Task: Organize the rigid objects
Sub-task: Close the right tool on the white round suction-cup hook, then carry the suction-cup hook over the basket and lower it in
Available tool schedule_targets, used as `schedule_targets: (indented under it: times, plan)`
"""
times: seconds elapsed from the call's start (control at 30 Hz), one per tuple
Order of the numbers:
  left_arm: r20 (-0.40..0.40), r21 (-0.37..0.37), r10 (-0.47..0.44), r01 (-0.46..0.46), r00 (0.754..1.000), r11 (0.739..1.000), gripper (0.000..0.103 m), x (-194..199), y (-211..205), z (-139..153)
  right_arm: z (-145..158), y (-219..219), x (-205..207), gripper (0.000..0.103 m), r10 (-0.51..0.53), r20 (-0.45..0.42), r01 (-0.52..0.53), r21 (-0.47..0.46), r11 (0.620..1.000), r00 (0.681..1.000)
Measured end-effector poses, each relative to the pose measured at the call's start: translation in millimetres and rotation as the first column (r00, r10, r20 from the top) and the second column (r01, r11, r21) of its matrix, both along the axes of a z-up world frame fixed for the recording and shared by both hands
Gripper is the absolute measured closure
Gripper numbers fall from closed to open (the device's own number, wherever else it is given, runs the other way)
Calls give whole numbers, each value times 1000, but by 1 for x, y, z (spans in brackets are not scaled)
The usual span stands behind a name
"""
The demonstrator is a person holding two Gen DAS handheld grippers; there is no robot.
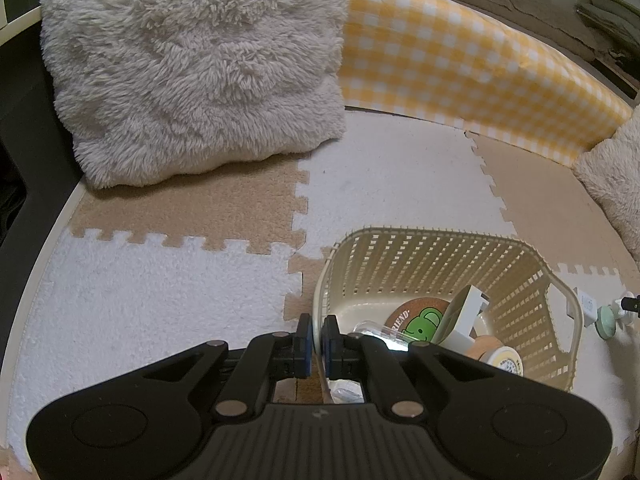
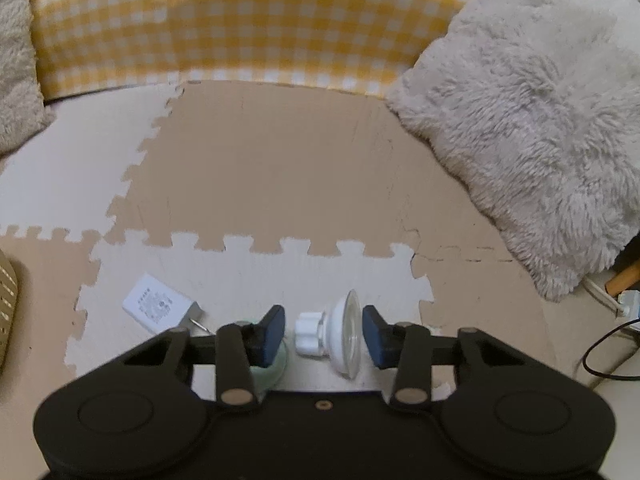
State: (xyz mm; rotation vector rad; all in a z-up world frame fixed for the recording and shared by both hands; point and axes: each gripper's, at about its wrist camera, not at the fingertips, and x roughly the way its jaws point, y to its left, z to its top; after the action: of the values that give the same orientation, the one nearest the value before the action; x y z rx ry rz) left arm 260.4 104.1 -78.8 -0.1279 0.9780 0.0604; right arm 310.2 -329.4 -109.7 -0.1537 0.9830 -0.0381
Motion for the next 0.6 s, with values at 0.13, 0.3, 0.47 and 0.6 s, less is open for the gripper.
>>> schedule_targets:
  times: [0.13,0.3,0.47,0.6]
  plan:
    - [0,4,-2,2,1000,1000,98,0,0,0,-6,-3,3,82,3,-26,-3,6,1000,1000]
    - [-1,6,-3,3,1000,1000,98,0,1,0,-4,-4,1,90,16,-27,-16,17,1000,1000]
    - [-1,5,-3,3,1000,1000,98,0,0,0,-1,-2,1,94,18,-20,-17,23,1000,1000]
    - [-1,5,-3,3,1000,1000,98,0,1,0,10,-1,-1,94,10,22,-11,48,999,1000]
